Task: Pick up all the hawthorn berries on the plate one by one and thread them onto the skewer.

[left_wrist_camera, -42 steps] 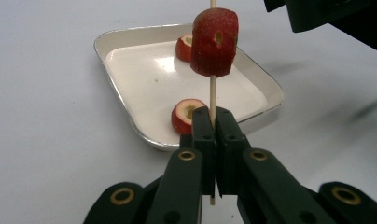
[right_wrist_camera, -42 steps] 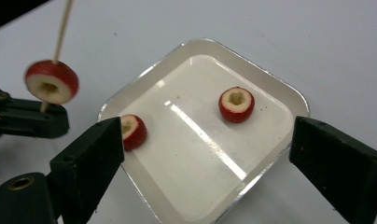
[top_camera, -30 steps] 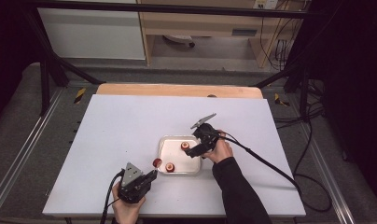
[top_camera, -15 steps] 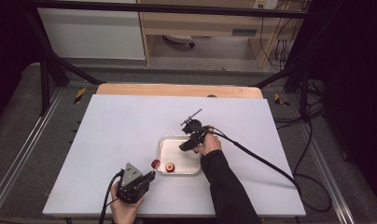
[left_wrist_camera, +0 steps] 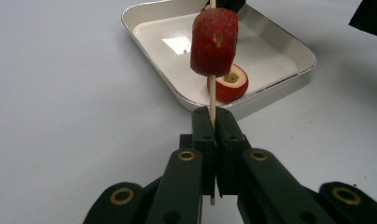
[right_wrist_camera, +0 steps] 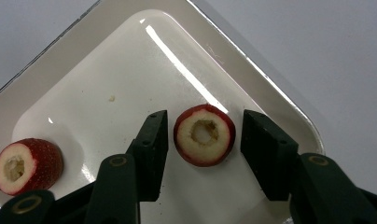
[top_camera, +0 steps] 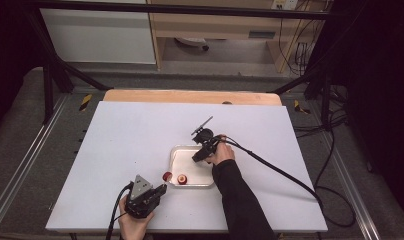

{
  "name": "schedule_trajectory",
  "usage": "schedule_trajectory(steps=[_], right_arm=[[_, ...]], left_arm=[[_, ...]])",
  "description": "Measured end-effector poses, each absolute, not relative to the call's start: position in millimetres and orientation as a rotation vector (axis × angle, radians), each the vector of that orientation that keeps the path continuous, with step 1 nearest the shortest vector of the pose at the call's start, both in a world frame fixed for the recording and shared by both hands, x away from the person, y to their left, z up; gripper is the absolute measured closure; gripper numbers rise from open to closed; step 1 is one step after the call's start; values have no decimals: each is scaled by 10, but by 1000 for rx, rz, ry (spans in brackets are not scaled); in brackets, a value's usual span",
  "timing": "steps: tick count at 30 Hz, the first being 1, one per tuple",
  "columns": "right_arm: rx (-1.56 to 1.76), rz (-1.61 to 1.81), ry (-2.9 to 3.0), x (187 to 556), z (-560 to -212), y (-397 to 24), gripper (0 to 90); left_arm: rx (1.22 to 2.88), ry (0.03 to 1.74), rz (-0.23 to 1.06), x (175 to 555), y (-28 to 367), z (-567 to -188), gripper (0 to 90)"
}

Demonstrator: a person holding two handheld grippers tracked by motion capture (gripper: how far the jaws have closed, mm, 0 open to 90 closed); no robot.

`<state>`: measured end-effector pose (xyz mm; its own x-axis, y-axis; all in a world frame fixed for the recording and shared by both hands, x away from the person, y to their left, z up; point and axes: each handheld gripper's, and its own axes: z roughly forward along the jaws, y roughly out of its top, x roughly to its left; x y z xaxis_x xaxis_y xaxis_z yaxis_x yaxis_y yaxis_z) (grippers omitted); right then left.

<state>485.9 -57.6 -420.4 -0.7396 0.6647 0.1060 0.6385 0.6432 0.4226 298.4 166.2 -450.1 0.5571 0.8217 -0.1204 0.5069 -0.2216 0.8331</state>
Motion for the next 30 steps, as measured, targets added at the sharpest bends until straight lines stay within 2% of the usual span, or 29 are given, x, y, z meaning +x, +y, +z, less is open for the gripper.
schedule_trajectory(steps=[8, 17, 21, 30], right_arm=[[1090, 676, 2811, 4859, -4216, -570, 589], [1107, 745, 2756, 4793, -4077, -616, 597], [1111, 871, 2699, 4704, -3924, -669, 596], [1178, 1381, 2483, 4415, -3702, -901, 597]], left_arm=[[1892, 1078, 432, 2985, 1654, -4504, 881], [1888, 1071, 447, 2966, 1638, -4496, 881], [1885, 1058, 450, 2945, 1611, -4492, 881], [1848, 1028, 462, 2888, 1503, -4484, 882]])
